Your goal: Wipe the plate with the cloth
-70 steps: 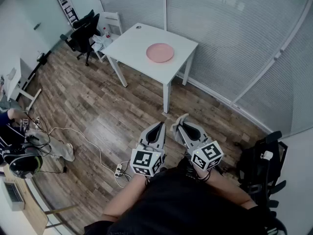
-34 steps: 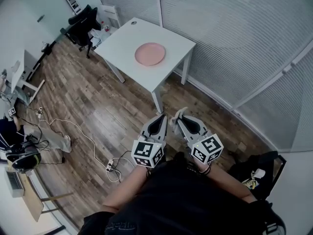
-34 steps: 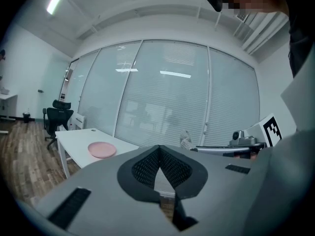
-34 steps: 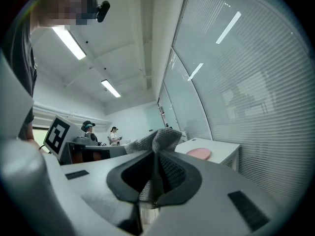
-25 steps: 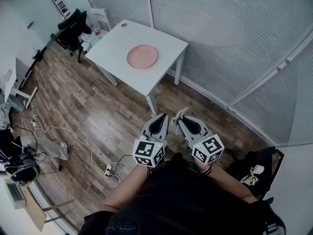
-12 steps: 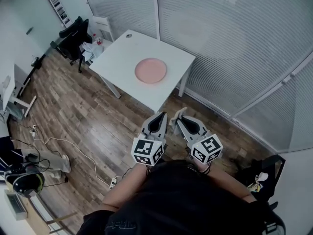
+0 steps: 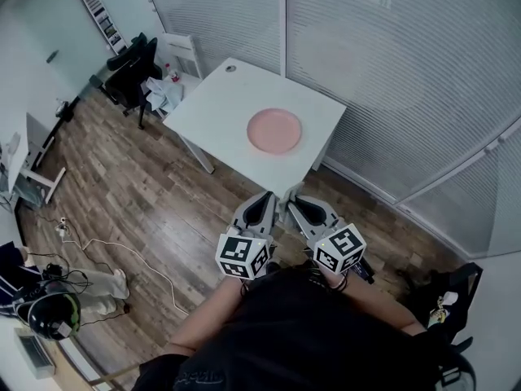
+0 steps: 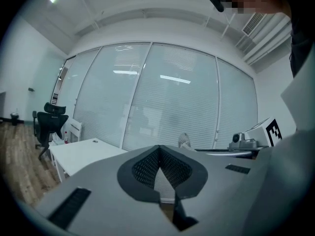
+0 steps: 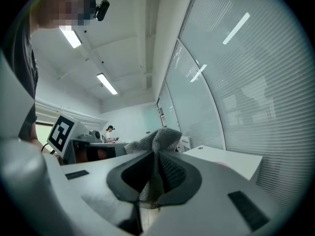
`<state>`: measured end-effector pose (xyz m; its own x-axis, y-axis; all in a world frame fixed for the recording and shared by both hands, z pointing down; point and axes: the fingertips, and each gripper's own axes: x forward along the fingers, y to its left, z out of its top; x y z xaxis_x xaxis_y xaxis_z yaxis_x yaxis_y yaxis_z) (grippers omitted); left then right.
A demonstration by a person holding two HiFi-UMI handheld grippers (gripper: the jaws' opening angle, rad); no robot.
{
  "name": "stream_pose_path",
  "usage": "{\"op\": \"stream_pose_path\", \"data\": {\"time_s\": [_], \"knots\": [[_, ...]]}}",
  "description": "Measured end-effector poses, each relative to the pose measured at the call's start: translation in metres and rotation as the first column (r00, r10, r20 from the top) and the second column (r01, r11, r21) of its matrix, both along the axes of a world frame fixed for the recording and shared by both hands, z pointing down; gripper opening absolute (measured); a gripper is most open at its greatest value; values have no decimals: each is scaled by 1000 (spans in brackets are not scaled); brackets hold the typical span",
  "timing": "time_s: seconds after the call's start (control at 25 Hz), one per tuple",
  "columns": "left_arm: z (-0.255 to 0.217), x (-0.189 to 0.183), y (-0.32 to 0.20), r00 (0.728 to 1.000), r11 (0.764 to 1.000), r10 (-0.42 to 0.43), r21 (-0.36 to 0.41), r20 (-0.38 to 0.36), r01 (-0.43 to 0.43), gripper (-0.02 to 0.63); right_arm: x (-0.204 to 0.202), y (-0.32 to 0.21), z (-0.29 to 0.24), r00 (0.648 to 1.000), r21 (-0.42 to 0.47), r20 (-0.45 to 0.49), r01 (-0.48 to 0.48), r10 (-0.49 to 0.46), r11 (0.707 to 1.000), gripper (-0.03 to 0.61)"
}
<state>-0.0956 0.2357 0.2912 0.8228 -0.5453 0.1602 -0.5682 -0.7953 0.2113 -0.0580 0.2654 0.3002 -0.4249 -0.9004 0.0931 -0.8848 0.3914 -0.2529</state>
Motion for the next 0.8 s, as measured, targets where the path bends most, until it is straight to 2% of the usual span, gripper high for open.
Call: {"op": "stream_pose_path", "data": {"time_s": [0.16,0.52,0.8], "knots": [[0,-4,-12,1000,1000,9,5,8,-9,7,-5,-18,-3,1000,5,-6,4,-4,1000,43],[4,-7,-56,999,999,-38,-4,24,38,7,-5,-69,-2,999,2,7,52,-52,999,43],[13,17,-88,997,997,-75,-32,35,76,6,16,-100,5,995,-14,20,101,-101,995,43]]}}
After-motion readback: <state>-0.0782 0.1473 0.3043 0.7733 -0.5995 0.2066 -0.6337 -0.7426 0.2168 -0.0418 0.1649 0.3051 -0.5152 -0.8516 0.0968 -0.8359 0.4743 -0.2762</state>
